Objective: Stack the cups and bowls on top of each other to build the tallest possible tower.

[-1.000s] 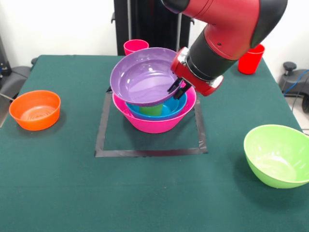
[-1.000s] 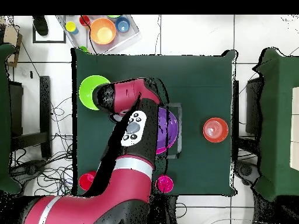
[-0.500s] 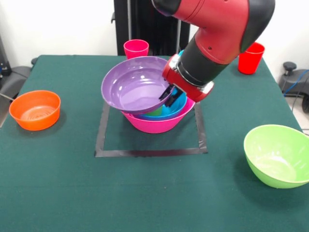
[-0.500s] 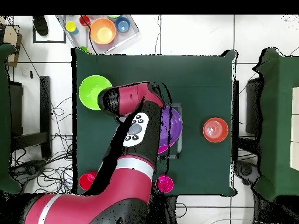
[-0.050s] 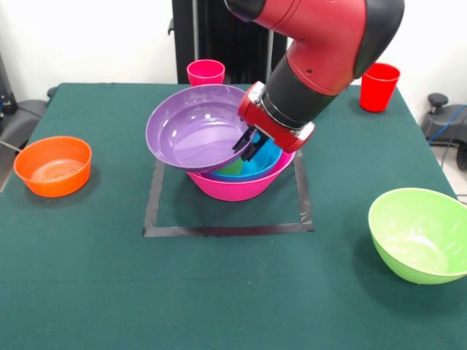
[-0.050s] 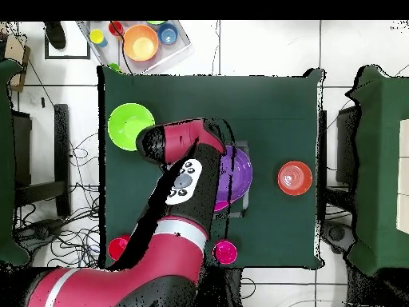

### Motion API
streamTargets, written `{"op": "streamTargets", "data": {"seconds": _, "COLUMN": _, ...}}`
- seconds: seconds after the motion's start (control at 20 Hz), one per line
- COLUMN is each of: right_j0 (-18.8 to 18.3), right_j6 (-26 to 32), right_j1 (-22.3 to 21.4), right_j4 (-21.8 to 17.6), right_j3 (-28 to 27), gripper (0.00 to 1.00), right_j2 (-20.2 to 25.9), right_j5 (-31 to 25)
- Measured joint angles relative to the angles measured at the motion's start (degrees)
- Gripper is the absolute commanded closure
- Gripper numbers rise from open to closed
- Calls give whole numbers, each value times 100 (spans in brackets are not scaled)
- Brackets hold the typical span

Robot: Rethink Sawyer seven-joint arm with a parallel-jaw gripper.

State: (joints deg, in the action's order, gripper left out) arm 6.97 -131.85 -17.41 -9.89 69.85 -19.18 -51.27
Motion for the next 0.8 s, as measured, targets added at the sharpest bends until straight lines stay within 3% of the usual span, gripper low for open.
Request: {"op": "streamTargets", "data": {"seconds": 0.8, "right_j0": 375, "right_j6": 0, "right_j1": -57, "right_j4": 441, "right_j3": 393, "gripper": 100, "right_j2": -287, "right_j5": 1}}
